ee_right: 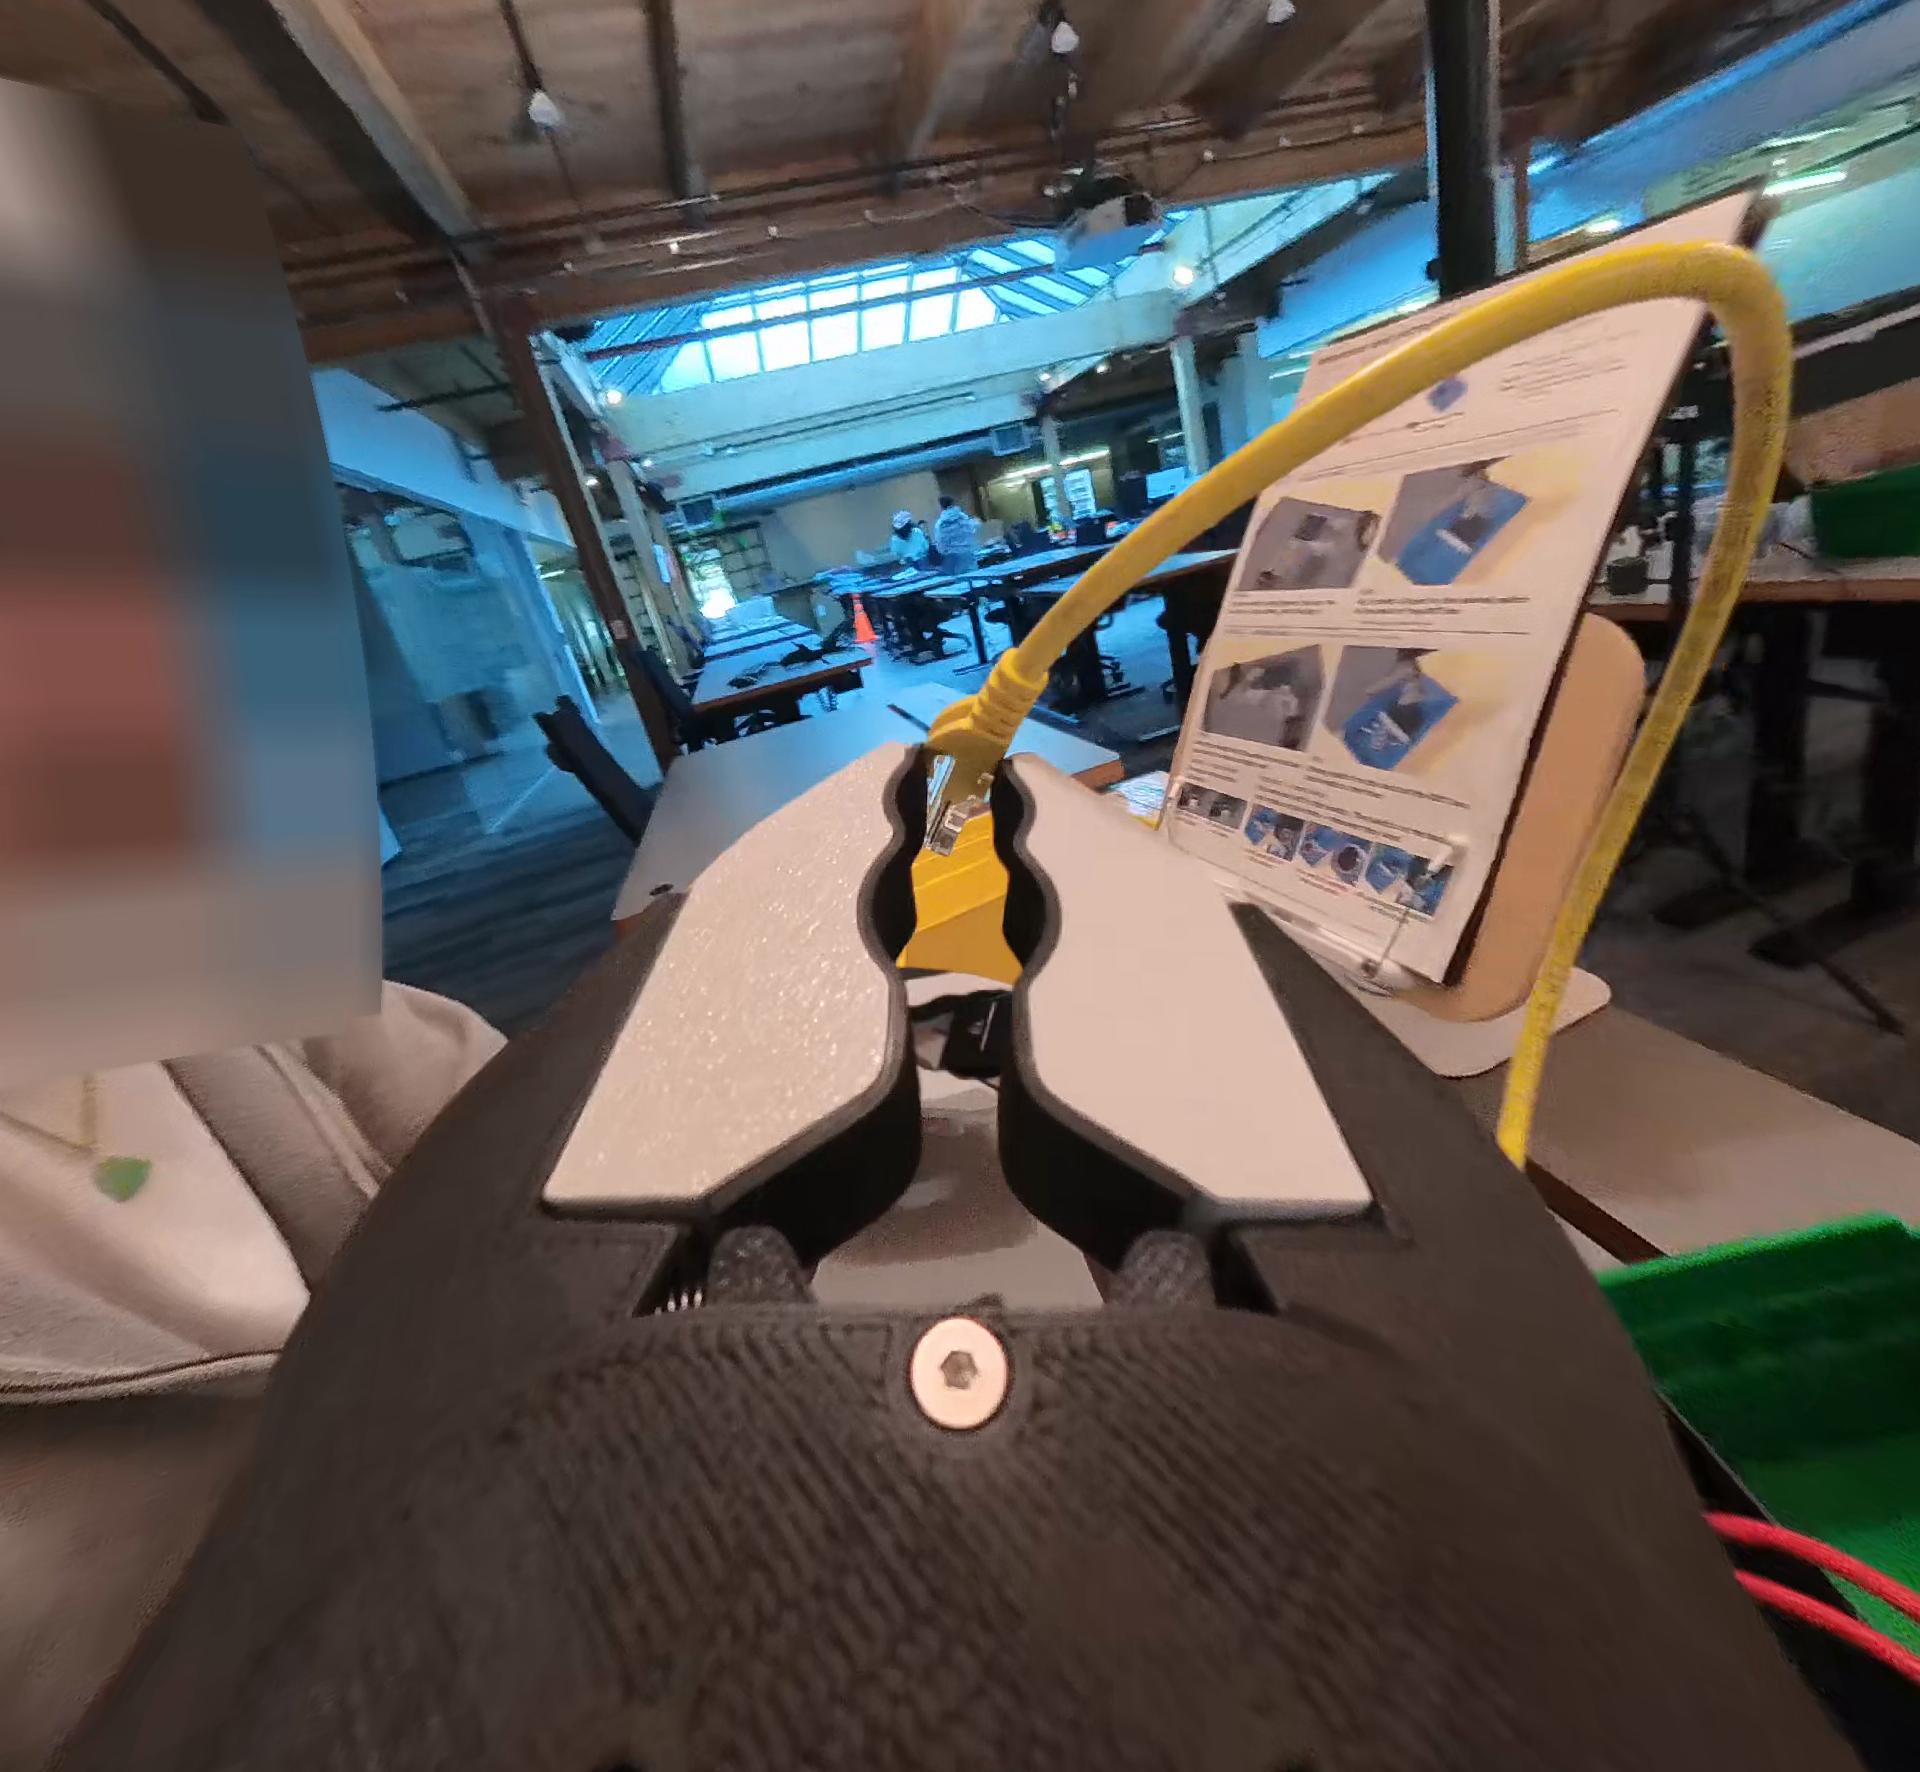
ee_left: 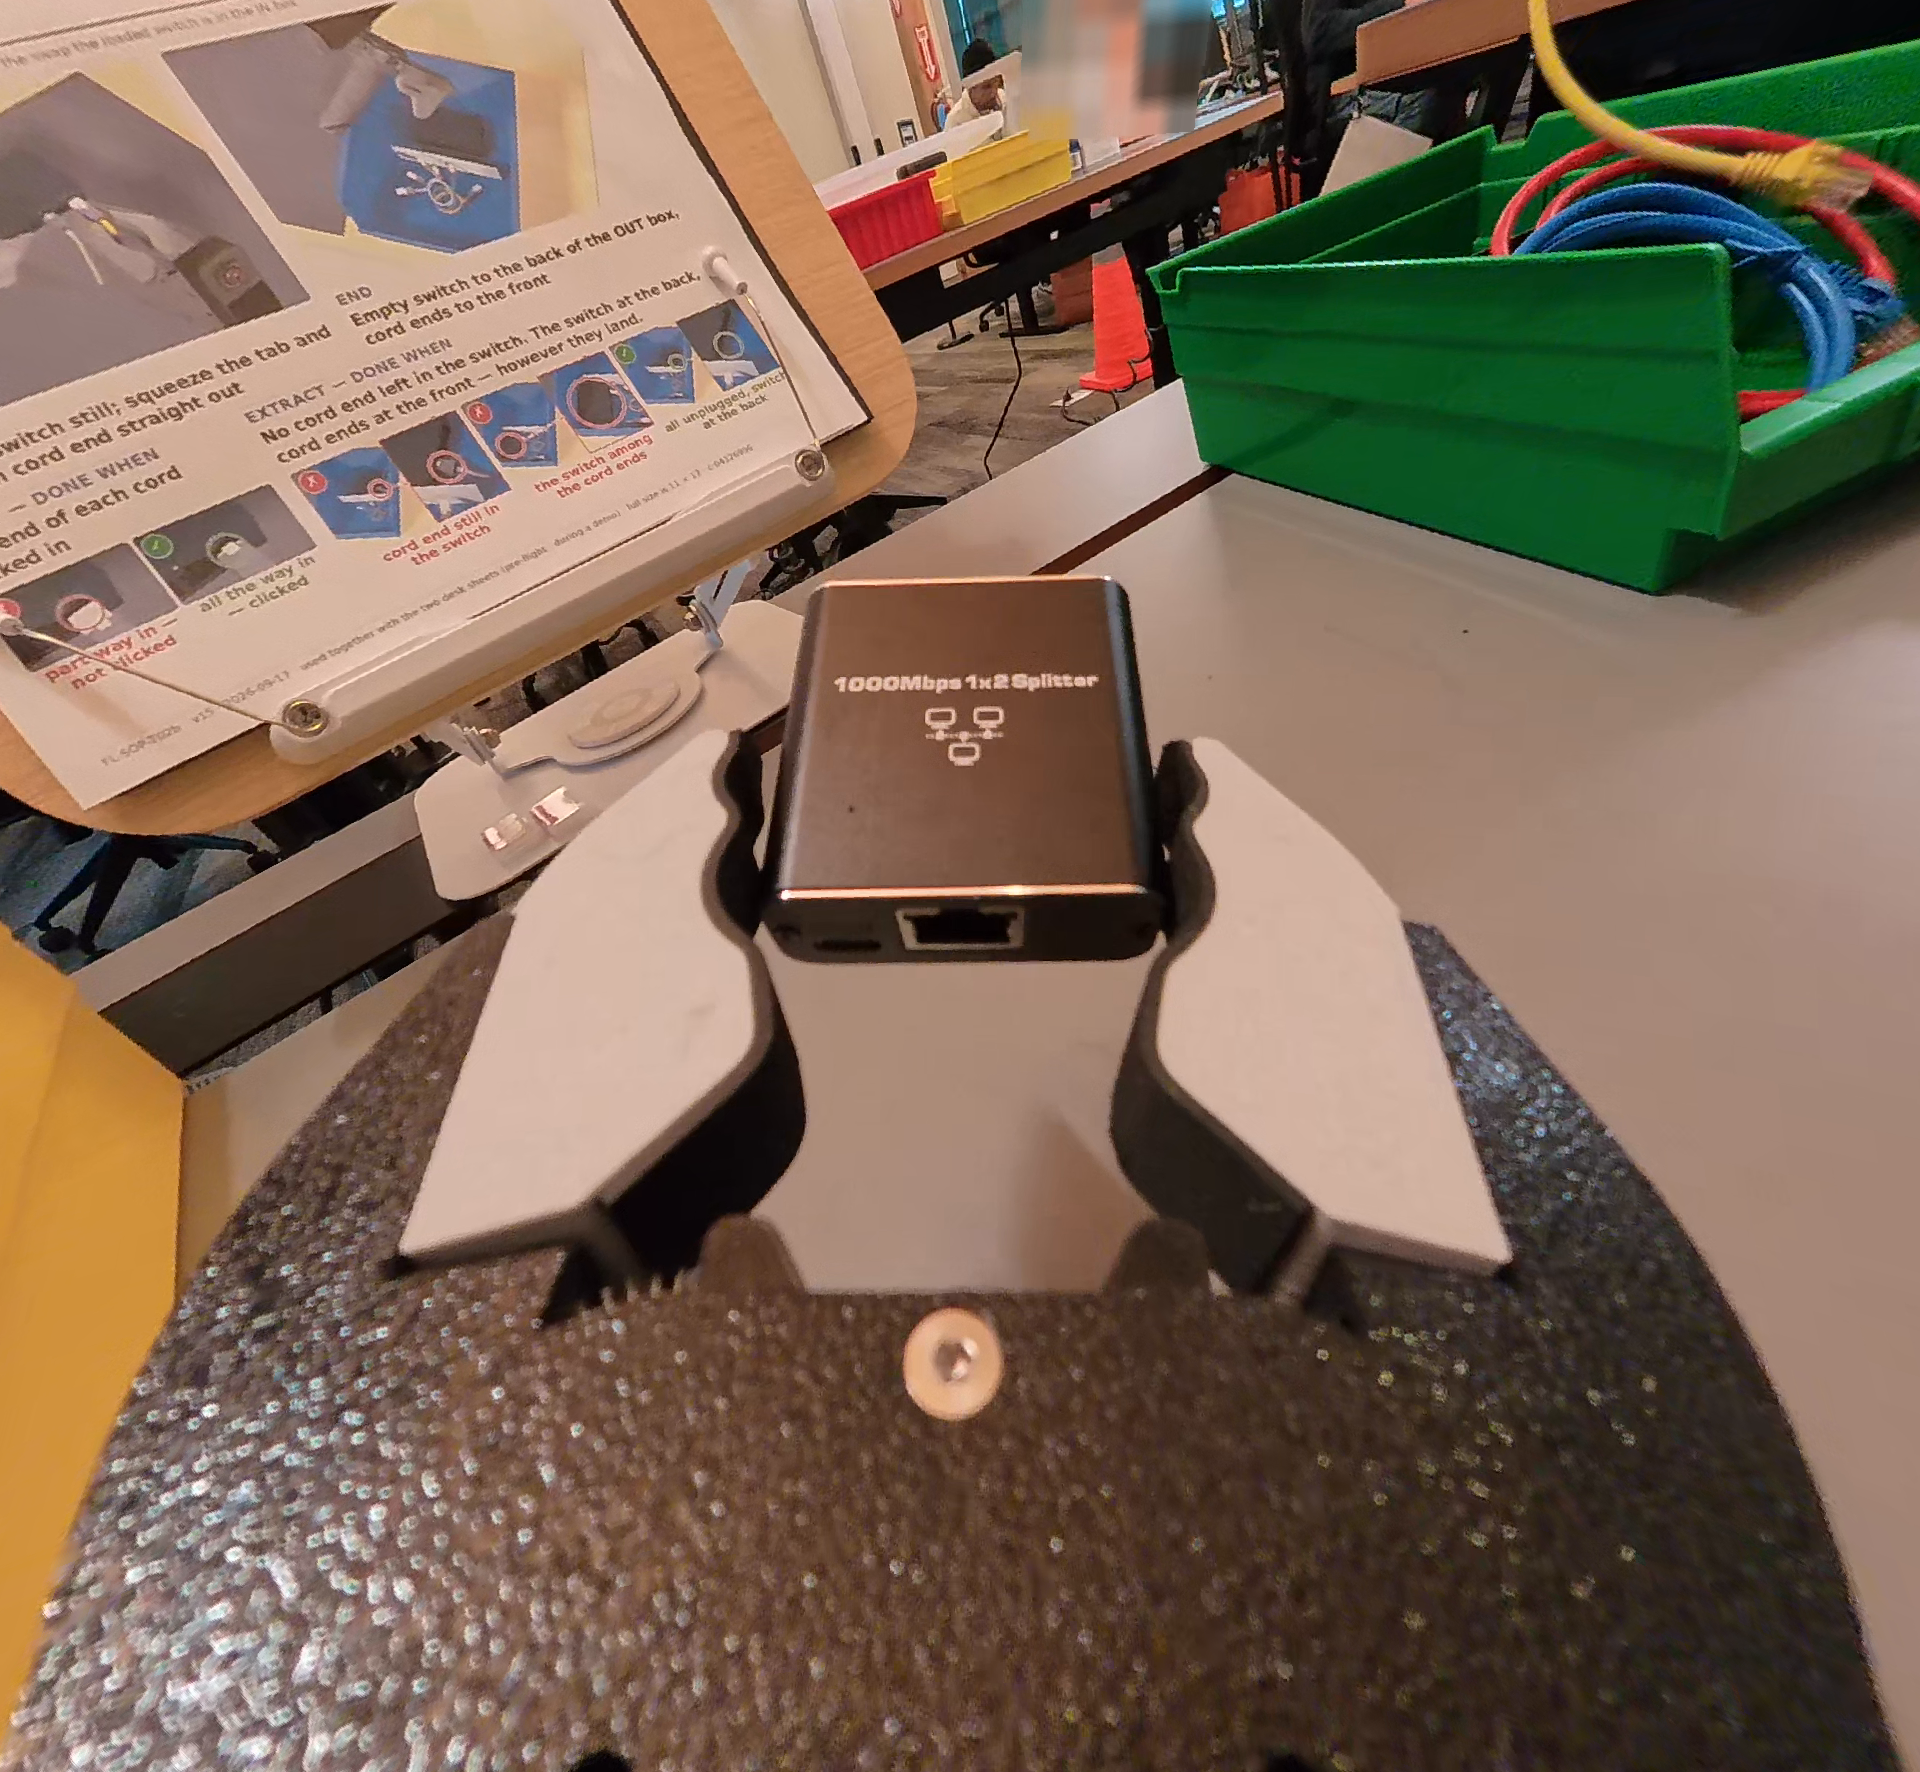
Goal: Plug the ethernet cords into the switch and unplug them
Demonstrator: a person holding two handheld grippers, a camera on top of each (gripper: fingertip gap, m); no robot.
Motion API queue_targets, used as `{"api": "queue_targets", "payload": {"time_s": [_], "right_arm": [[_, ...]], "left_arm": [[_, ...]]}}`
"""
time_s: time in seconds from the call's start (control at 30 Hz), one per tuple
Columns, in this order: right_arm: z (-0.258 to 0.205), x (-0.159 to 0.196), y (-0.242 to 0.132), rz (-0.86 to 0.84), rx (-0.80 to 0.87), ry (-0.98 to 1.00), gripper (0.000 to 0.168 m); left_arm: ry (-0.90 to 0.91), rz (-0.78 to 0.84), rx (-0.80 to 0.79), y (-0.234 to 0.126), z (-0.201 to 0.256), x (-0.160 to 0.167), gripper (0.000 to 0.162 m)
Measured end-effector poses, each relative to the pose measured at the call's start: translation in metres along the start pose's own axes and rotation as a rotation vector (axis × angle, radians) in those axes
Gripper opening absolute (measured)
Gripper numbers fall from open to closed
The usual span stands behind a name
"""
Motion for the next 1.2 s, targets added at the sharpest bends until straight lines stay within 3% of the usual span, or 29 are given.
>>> {"api": "queue_targets", "payload": {"time_s": [0.43, 0.63, 0.87, 0.97, 1.1, 1.2], "right_arm": [[-0.012, -0.016, 0.01, 0.018, -0.038, -0.023, 0.013], [0.016, 0.047, 0.009, -0.267, 0.081, -0.045, 0.014], [0.04, 0.094, -0.01, -0.374, 0.174, -0.001, 0.013], [0.038, 0.131, -0.022, -0.566, 0.172, 0.013, 0.013], [0.044, 0.2, -0.057, -0.959, 0.265, -0.012, 0.013], [0.054, 0.237, -0.082, -1.141, 0.378, 0.004, 0.013]], "left_arm": [[-0.011, 0.0, 0.001, 0.001, -0.001, 0.001, 0.074], [-0.012, -0.001, 0.005, 0.001, -0.001, 0.001, 0.074], [-0.022, 0.001, 0.004, 0.0, -0.002, 0.001, 0.074], [-0.021, 0.0, 0.006, 0.001, -0.002, 0.001, 0.074], [-0.019, 0.0, 0.009, 0.001, -0.001, 0.001, 0.074], [-0.017, -0.001, 0.013, 0.001, 0.0, 0.001, 0.074]]}}
Point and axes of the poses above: each gripper's, where its closed fingertips meet, y out along the fingers, x out of its underside, z = x × y across the jaws, the point moved 1 cm from there along -y, back along the fingers, and after that the axes turned 15 degrees about -y, right-handed, at the moved point
